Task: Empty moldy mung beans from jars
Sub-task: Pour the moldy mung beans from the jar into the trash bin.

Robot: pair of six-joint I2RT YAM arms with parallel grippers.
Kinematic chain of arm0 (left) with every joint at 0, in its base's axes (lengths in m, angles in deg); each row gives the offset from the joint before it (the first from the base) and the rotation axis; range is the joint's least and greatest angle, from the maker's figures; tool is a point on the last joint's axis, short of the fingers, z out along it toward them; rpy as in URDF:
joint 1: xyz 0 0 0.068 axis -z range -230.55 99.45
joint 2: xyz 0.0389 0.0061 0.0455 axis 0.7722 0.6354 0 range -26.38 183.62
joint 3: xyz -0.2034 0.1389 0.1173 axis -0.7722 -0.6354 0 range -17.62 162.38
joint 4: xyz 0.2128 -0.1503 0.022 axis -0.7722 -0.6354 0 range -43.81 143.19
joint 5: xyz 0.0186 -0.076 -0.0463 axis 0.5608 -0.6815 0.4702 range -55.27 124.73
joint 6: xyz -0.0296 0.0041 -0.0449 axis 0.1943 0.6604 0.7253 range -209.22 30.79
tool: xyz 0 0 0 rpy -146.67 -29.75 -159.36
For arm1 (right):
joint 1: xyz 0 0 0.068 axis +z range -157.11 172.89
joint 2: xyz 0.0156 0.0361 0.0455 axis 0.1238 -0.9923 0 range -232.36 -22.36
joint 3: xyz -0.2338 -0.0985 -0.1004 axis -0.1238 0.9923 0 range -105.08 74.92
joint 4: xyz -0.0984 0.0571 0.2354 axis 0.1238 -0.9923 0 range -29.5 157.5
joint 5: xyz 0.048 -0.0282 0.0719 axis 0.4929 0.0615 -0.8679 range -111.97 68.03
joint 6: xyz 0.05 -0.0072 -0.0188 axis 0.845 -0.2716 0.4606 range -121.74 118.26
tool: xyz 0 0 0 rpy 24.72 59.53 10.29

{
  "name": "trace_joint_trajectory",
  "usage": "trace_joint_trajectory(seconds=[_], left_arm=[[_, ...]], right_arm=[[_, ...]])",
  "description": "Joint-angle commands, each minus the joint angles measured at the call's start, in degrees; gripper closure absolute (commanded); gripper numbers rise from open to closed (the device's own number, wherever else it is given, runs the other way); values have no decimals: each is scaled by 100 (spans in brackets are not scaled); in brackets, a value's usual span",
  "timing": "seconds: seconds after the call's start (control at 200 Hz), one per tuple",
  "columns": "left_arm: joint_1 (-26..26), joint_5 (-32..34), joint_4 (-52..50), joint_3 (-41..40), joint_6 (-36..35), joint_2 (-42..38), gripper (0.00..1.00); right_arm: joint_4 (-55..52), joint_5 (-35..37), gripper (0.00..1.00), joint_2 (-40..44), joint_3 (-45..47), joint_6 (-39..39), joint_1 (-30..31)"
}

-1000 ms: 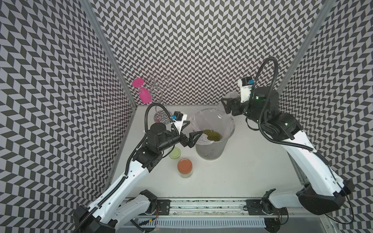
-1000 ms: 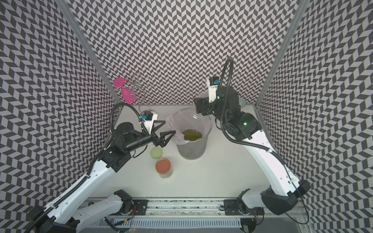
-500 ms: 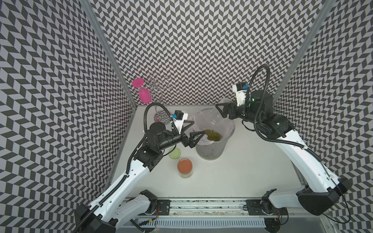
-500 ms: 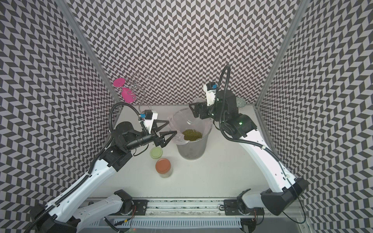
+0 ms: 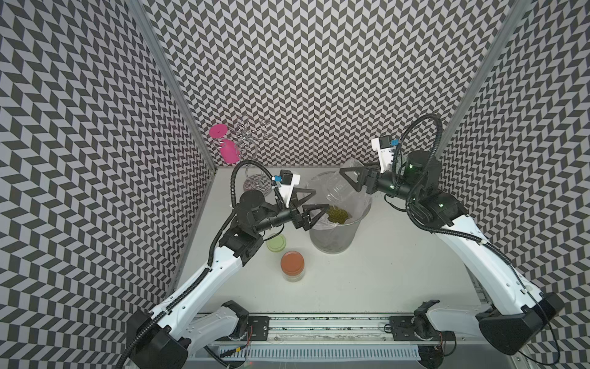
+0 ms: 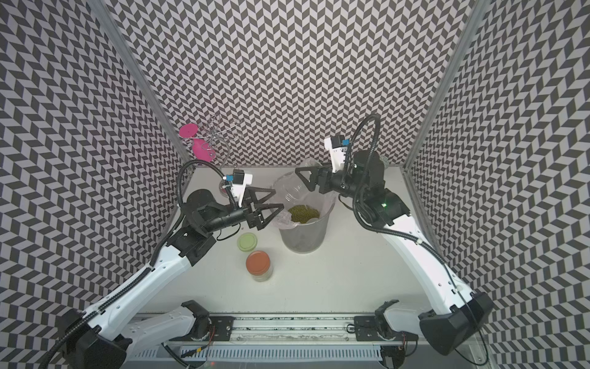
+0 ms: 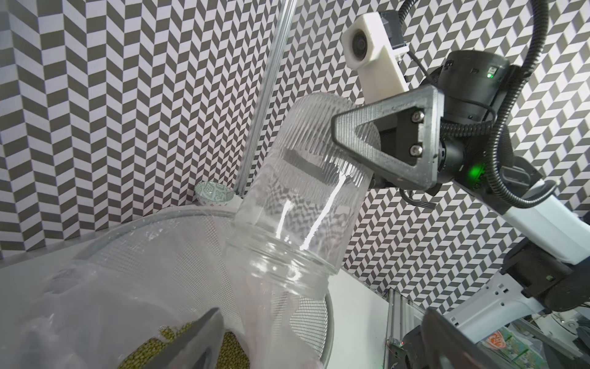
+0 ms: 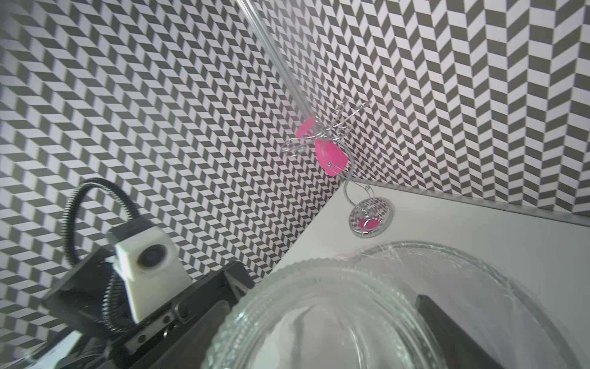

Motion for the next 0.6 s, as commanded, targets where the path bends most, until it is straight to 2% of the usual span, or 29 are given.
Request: trace_joint_trajectory(seconds=[0.0,0.315,0.401,0.591], left_arm=[[-24,-260,571,171,445,134,3],[-22,-617,1545,193,1048,371,2],[-24,-747,1760,214,1179,474,5],[-16,-860,2110,237,1394,669,8]], right_arm=[[1170,-486,37,260,54,383,-30],[2440,-1198,37,307,715,1346,-32],[2847,-1465,36,255,891,1598,-32],[3326,-1591,37,242,1103,1954,5]])
